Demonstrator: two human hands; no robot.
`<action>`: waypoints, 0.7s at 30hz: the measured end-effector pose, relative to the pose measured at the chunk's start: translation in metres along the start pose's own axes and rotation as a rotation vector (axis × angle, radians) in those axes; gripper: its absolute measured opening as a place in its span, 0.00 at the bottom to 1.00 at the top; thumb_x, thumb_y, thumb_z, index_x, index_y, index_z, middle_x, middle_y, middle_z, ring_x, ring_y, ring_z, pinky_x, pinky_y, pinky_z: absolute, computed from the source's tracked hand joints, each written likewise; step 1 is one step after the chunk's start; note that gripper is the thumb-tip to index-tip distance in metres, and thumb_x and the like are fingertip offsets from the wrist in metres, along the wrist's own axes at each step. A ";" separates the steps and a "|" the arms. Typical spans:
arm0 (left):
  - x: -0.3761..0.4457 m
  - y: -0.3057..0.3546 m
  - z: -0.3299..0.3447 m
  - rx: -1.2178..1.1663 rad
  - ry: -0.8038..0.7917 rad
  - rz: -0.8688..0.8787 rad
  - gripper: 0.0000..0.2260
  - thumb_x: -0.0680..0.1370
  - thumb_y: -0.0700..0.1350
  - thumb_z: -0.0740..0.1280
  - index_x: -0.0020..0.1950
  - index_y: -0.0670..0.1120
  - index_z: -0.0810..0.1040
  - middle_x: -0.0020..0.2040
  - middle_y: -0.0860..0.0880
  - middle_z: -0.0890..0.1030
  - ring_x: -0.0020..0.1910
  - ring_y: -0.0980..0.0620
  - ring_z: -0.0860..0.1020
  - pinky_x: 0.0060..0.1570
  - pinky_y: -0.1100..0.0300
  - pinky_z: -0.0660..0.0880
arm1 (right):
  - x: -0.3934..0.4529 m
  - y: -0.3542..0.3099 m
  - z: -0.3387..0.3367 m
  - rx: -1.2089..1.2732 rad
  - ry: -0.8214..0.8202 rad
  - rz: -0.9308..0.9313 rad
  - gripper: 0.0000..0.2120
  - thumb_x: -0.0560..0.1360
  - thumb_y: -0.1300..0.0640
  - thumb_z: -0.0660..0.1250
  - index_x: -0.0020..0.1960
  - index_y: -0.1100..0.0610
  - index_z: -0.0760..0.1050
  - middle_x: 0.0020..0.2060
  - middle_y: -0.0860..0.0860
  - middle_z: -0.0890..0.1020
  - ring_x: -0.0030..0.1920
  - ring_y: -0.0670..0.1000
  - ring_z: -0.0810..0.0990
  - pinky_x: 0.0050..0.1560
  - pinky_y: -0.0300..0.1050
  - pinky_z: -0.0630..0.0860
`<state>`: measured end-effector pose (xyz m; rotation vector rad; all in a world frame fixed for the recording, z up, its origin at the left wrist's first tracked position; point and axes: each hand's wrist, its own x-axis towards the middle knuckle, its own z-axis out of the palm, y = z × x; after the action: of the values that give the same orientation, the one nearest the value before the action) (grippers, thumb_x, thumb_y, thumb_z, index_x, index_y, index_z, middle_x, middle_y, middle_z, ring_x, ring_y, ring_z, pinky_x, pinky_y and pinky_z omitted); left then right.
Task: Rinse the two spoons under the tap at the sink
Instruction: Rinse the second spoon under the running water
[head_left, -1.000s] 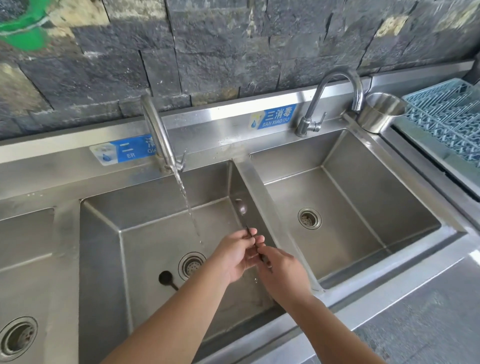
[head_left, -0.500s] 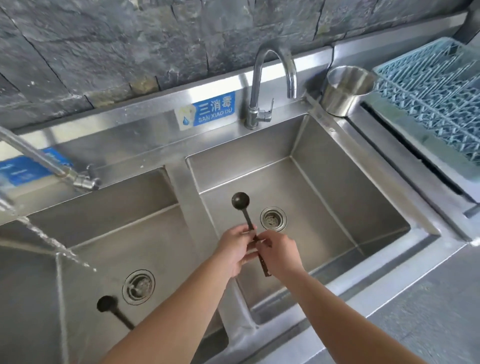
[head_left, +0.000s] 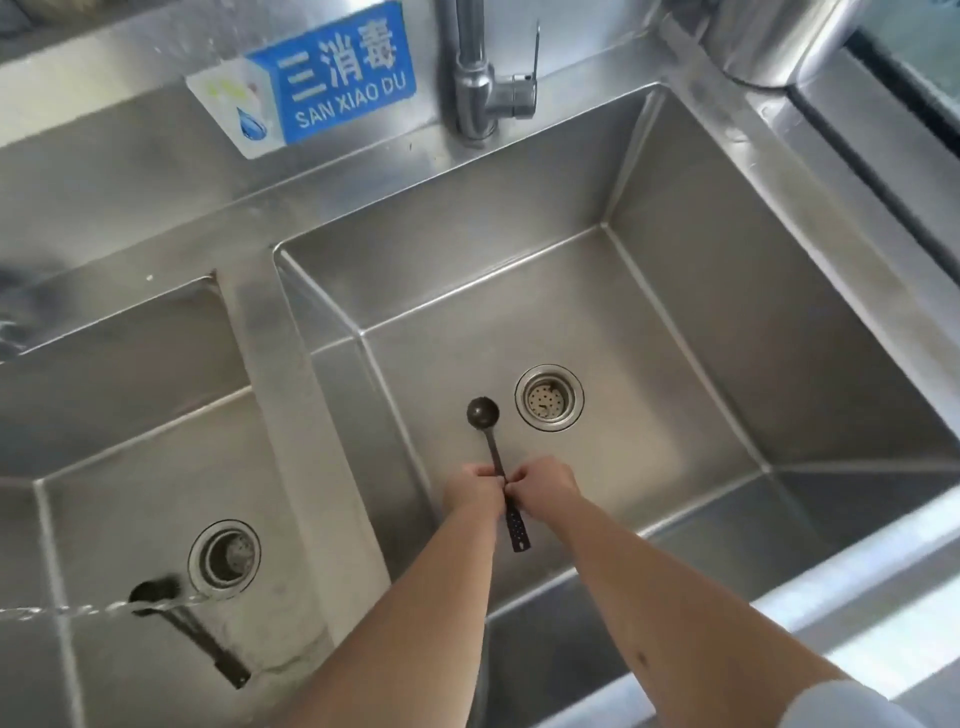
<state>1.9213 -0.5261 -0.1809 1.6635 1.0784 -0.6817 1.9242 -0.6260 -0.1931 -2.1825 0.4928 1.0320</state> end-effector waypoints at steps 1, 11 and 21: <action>0.007 -0.002 0.005 -0.006 0.013 -0.008 0.11 0.71 0.35 0.69 0.37 0.51 0.82 0.38 0.47 0.84 0.40 0.46 0.82 0.44 0.54 0.81 | 0.010 0.002 0.001 -0.046 -0.009 -0.020 0.08 0.73 0.53 0.68 0.43 0.53 0.85 0.35 0.50 0.85 0.42 0.52 0.83 0.37 0.37 0.73; 0.064 -0.021 0.032 -0.026 0.088 -0.134 0.09 0.69 0.34 0.73 0.47 0.44 0.85 0.47 0.42 0.85 0.46 0.44 0.83 0.52 0.54 0.79 | 0.052 0.009 0.012 -0.150 -0.012 -0.013 0.09 0.71 0.56 0.70 0.48 0.54 0.86 0.47 0.55 0.86 0.52 0.56 0.82 0.50 0.42 0.76; -0.012 0.055 -0.015 0.051 -0.067 0.120 0.27 0.70 0.53 0.67 0.68 0.47 0.72 0.64 0.46 0.77 0.60 0.43 0.76 0.58 0.52 0.74 | -0.033 -0.042 -0.042 0.001 0.081 -0.076 0.26 0.74 0.50 0.66 0.71 0.52 0.69 0.65 0.53 0.78 0.61 0.55 0.77 0.60 0.50 0.74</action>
<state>1.9639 -0.5217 -0.1416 1.7217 0.9134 -0.6865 1.9502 -0.6242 -0.1305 -2.2309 0.4435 0.9058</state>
